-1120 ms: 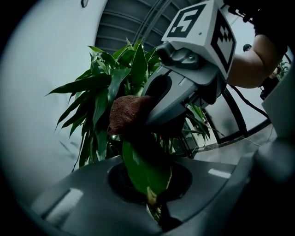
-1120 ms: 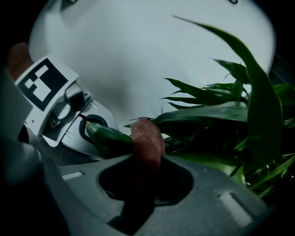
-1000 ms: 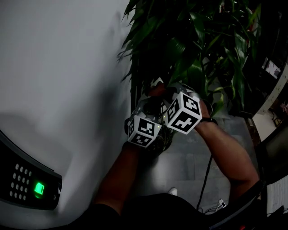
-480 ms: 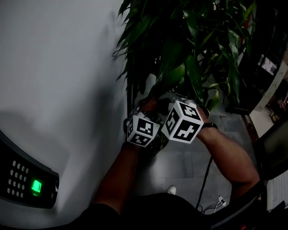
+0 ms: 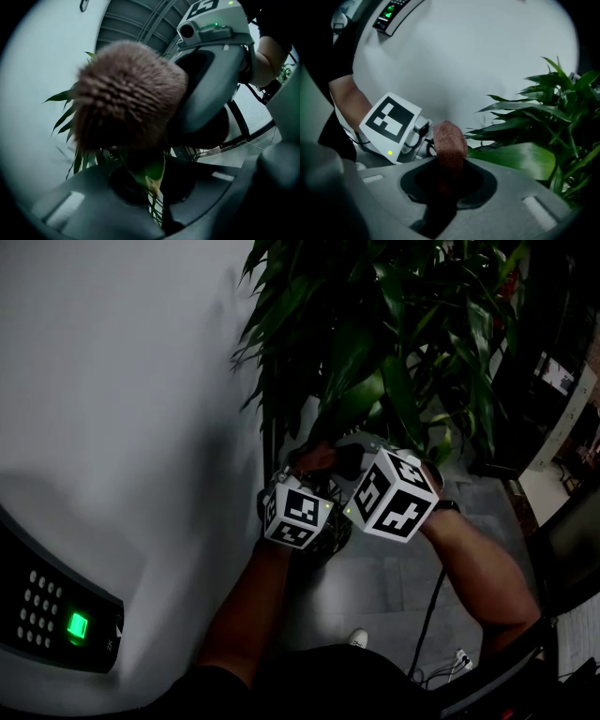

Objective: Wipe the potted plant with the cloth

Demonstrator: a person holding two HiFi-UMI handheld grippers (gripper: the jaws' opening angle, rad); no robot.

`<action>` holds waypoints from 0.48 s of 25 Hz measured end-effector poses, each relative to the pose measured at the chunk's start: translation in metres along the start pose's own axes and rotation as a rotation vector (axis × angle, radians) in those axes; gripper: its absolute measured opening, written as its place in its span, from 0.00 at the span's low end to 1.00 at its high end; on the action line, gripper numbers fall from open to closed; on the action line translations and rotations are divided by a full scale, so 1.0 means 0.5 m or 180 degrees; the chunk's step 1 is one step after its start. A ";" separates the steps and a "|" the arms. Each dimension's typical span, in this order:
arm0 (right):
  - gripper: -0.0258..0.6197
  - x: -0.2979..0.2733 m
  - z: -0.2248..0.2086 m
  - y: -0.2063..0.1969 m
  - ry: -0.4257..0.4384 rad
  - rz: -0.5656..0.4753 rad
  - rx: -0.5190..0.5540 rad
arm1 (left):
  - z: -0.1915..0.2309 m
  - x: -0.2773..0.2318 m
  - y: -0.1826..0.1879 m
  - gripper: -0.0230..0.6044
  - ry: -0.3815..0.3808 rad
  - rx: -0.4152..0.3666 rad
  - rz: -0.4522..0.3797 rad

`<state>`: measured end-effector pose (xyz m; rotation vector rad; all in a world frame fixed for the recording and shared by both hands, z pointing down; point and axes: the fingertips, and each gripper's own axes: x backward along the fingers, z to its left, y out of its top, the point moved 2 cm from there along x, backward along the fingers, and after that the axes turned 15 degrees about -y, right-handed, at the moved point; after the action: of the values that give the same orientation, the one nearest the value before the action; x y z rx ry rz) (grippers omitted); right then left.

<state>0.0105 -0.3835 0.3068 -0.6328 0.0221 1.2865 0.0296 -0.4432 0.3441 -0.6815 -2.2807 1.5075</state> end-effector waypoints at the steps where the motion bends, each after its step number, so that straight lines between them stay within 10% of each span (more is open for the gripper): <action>1: 0.14 -0.002 -0.021 -0.002 -0.0148 0.0016 0.0008 | 0.001 0.000 0.001 0.07 0.0001 0.0004 -0.0004; 12: 0.14 -0.074 -0.183 -0.035 -0.1042 0.0284 0.0122 | 0.012 0.001 0.008 0.06 0.0001 -0.0049 0.0001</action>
<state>0.0448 -0.4597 0.2513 -0.3862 -0.1958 1.4600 0.0269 -0.4460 0.3380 -0.6865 -2.2942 1.4914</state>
